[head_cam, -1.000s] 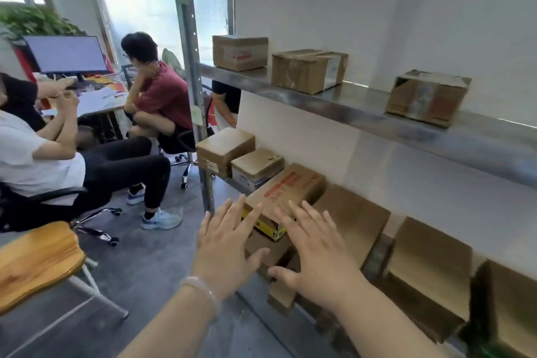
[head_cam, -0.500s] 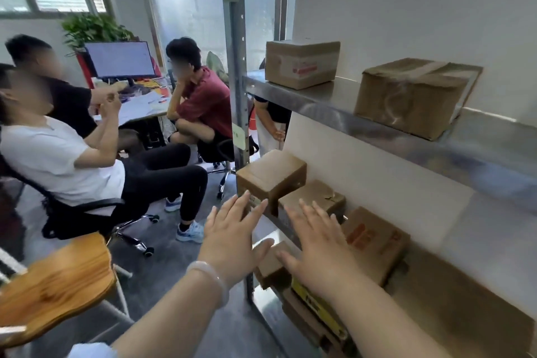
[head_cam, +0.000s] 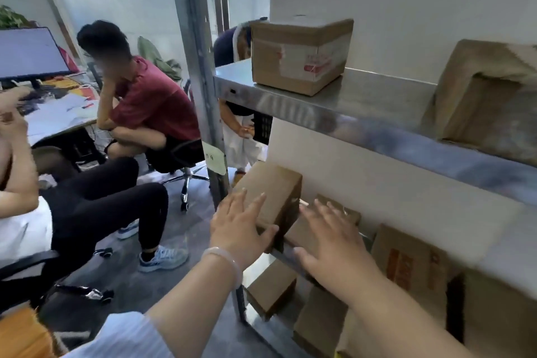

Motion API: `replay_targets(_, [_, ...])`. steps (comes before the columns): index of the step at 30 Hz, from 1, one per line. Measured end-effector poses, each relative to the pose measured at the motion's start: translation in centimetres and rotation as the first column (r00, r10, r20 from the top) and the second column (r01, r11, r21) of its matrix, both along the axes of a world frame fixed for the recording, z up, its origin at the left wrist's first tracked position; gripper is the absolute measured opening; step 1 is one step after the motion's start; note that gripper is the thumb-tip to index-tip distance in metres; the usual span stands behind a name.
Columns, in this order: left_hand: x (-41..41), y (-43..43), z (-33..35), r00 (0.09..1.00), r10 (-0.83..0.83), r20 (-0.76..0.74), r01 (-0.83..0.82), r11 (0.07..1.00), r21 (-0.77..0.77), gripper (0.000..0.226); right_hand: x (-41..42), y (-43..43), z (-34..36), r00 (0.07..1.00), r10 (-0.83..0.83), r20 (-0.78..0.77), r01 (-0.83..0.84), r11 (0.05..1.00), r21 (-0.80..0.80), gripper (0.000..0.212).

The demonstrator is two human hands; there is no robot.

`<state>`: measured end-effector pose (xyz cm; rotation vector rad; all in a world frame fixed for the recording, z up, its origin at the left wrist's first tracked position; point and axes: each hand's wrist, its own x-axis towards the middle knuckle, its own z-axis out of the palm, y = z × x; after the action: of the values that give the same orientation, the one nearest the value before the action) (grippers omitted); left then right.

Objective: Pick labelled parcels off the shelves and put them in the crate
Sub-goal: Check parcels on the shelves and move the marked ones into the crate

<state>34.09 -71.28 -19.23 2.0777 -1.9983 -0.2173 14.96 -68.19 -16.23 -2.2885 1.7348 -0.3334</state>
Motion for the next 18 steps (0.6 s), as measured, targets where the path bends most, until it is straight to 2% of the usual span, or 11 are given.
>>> replay_targets(4, [2.3,-4.6,-1.5,0.995,-0.089,0.046,0.084,0.991,0.102,0.078,2.0,-0.7,-0.2,0.987,-0.156,0.048,0.149,0.982,0.119,0.071])
replay_targets(9, [4.4,-7.3,-3.1,0.982,-0.182,0.053,0.166,0.961,0.222,0.080,5.4,-1.9,-1.3,0.957,-0.277,0.083,0.264,0.954,0.139,0.069])
replay_targets(12, [5.3,-7.8,-3.4,0.968,-0.243,0.060,0.230,0.958,0.169,0.067,7.3,-2.0,-2.0,0.940,-0.330,0.081,0.314,0.935,0.162,0.067])
replay_targets(15, [6.3,-8.3,-3.7,0.958,-0.283,-0.036,0.286,0.953,0.099,0.052,8.5,-1.7,-2.5,0.925,-0.369,0.090,0.352,0.922,0.160,0.065])
replay_targets(18, [7.5,-8.6,-4.5,0.952,-0.196,-0.235,0.221,0.972,0.082,0.051,9.3,-1.5,-2.6,0.915,-0.390,0.107,0.372,0.915,0.155,0.064])
